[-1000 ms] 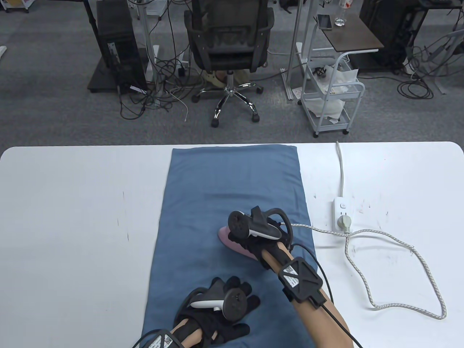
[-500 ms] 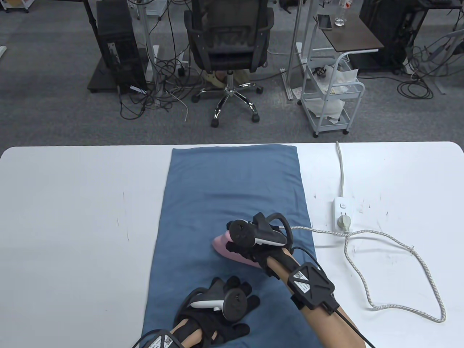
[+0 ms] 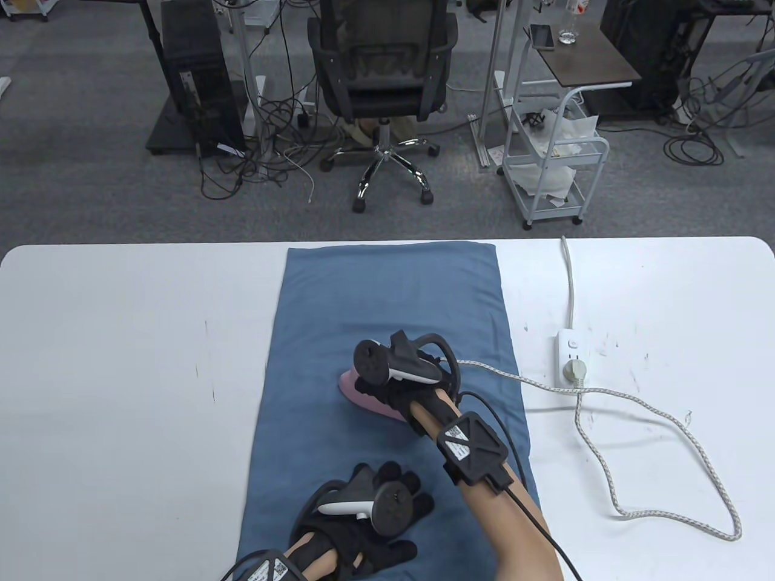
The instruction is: Iron pillowcase with electric iron on table
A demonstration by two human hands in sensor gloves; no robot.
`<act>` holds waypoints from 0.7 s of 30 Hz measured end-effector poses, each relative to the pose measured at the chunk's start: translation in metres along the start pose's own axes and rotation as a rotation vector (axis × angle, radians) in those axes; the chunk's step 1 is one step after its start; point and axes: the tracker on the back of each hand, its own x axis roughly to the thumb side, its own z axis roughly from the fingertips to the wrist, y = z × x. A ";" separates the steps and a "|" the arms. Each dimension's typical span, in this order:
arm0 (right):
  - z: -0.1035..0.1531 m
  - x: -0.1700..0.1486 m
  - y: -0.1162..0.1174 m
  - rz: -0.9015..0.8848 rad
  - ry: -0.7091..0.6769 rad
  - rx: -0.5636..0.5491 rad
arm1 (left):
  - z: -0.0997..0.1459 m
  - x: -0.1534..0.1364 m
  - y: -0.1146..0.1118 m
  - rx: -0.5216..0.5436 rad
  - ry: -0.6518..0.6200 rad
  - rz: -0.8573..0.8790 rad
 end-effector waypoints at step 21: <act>0.054 0.065 0.001 0.009 -0.416 0.042 | 0.000 0.000 0.000 0.001 0.002 -0.002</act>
